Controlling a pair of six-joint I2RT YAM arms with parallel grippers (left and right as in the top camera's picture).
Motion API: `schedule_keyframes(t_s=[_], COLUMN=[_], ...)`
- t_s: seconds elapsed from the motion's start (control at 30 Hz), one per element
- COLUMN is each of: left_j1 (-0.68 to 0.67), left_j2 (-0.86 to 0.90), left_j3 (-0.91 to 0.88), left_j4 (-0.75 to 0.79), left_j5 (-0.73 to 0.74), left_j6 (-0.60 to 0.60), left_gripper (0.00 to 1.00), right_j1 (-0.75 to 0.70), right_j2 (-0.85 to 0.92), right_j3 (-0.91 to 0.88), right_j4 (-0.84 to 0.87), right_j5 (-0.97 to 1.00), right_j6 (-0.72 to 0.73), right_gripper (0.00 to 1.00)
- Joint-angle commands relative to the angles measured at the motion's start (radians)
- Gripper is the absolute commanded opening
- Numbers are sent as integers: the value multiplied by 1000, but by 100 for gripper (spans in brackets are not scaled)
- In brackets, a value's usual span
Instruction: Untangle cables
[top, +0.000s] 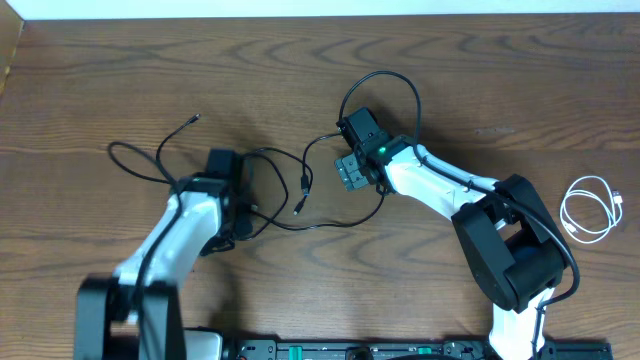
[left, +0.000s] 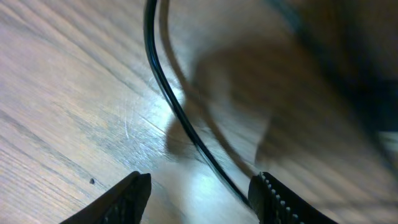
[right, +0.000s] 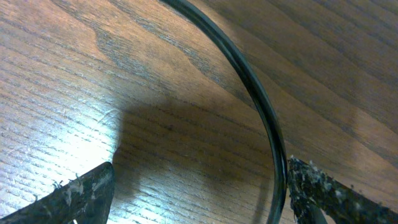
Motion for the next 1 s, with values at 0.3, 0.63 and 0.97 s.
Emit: schedule_keyframes(t_s=[0.3,0.63,0.97], left_j1=[240,462,463], left_j2=[-338,-326,-325], left_j3=[8,-2,-2], left_j4=[-43,-106,-106], left_j5=[32,33,33], left_j6=[14,66,66], left_gripper=[64,98,98], right_j1=[5,84,217], right_j2=[-7,-171,-154], right_j3=[-4,-2,-4], right_j4=[-9,-59,98], right_j5=[5,-119,-316], right_j6=[-50,-148,-187], right_gripper=[62,52,61])
